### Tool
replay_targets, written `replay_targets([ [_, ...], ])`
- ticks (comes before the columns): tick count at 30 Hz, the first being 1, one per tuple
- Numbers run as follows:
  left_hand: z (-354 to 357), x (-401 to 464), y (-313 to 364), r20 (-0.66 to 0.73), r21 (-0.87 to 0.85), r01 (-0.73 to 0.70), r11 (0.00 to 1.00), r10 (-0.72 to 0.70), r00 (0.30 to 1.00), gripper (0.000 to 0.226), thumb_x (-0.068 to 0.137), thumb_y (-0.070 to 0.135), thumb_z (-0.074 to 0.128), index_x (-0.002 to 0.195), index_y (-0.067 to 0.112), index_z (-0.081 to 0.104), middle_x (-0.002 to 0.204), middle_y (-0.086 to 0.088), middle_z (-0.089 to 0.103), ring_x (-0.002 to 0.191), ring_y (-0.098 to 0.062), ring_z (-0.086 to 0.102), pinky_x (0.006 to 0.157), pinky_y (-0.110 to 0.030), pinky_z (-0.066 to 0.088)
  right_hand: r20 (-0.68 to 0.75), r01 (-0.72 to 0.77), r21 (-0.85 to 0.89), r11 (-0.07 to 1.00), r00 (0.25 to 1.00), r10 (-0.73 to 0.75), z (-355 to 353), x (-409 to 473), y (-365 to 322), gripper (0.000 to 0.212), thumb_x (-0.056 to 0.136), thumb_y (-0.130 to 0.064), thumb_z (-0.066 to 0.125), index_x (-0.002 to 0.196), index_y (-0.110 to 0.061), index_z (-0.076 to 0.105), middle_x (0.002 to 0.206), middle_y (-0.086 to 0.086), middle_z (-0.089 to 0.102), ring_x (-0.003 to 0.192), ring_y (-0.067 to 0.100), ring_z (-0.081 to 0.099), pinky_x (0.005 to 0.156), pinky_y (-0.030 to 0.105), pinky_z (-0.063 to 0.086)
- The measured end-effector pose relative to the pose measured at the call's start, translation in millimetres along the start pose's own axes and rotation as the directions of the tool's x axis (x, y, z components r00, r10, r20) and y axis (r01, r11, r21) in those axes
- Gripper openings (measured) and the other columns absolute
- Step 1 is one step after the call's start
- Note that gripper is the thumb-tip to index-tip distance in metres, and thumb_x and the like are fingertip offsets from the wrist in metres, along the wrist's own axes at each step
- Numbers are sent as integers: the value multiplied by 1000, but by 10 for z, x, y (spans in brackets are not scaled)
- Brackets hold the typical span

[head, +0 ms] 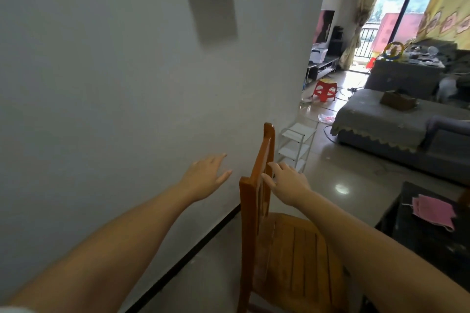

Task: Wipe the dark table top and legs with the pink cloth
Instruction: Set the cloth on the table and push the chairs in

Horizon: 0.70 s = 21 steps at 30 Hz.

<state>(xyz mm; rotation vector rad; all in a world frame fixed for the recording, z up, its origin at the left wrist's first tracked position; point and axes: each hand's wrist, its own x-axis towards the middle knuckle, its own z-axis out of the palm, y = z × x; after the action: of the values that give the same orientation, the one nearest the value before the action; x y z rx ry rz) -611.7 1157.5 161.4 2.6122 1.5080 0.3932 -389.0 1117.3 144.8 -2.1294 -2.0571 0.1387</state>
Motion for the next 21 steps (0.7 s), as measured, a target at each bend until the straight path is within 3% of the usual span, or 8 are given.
replay_targets([
  [6,201,1026,-364,56,64,-169,984,166,985,47,98,30,33,143,17,24,139,-6,42,122,-22,44,100,-35,32,49,-169,187,968,985,163,152,901,0,42,94,-53,33,107,-17,50,102,4,55,85,18,59,78,39,55],
  [9,345,1457,-436,96,97,-269,958,260,961,48,97,19,34,143,17,23,134,-8,44,117,-24,45,97,-34,34,157,-290,289,913,955,253,270,1162,-35,40,93,-52,40,96,-13,53,90,6,61,76,19,64,73,38,57],
  [12,528,1871,-411,132,91,-419,904,406,904,53,94,18,41,144,19,21,136,-8,41,119,-23,43,100,-34,33,248,-406,375,834,910,332,464,1309,-92,35,89,-49,52,100,-16,51,90,6,64,73,17,67,70,37,59],
  [14,649,2151,-363,154,82,-539,838,524,838,58,92,17,46,144,20,20,143,-8,34,128,-23,35,106,-34,28,252,-486,398,778,874,416,565,1357,-140,54,86,-41,60,129,-18,38,109,8,59,87,17,65,75,33,57],
  [15,709,2279,-335,165,93,-605,791,587,793,61,91,19,49,144,20,19,147,-8,28,133,-24,29,109,-36,24,264,-527,411,744,850,456,590,1360,-169,71,86,-36,62,142,-22,22,120,9,55,96,18,63,79,31,55],
  [17,820,2529,-282,235,133,-746,653,710,664,67,89,23,53,145,21,17,151,-8,18,139,-25,16,114,-39,16,321,-620,432,655,784,531,569,1350,-226,85,86,-29,63,148,-22,5,127,9,52,104,19,60,81,28,51],
  [21,997,2868,-157,430,144,-918,370,812,394,66,85,35,58,141,21,24,149,-6,23,139,-24,16,115,-45,11,494,-779,434,453,626,604,528,1220,-316,63,84,-28,64,137,-19,30,108,4,56,90,17,60,72,27,52],
])
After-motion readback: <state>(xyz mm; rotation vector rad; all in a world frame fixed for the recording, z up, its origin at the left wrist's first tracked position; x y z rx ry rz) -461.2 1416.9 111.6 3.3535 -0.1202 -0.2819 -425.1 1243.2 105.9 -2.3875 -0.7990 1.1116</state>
